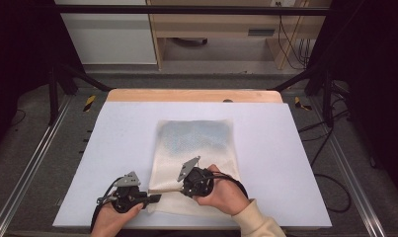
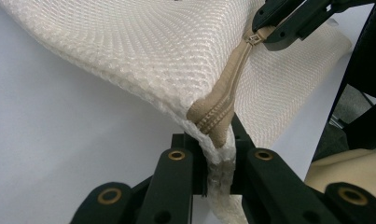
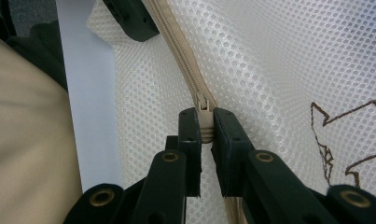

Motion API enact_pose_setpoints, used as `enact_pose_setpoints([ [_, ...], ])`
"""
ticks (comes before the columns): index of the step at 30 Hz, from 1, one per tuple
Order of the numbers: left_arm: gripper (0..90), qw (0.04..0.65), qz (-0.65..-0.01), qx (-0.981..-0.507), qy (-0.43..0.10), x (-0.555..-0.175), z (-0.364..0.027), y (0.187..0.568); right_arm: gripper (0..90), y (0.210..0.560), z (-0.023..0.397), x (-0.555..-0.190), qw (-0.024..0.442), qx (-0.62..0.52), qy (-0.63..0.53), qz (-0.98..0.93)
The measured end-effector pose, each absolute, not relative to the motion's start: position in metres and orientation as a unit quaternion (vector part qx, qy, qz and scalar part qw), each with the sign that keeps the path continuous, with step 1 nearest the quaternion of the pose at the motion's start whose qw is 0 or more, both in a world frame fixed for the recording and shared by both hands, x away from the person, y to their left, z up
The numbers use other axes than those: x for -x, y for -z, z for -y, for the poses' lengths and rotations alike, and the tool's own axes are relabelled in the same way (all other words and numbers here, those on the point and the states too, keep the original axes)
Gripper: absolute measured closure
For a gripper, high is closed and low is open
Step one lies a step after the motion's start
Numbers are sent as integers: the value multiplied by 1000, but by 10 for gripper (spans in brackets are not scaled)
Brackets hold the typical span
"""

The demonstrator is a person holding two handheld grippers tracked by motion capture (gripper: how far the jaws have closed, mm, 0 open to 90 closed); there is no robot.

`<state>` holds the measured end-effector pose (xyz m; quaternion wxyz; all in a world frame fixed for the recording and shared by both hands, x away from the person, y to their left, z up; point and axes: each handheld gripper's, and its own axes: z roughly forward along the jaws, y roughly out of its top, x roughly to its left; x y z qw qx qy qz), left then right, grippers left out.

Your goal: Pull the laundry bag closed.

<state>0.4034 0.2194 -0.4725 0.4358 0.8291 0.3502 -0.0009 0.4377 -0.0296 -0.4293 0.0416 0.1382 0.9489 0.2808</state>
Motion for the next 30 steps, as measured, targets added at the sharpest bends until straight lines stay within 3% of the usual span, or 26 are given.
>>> enact_pose_setpoints([
  [30, 835, 434, -346, -831, 0, -403, -218, 473, 821, 431, 47, -438, 44, -162, -289, -943],
])
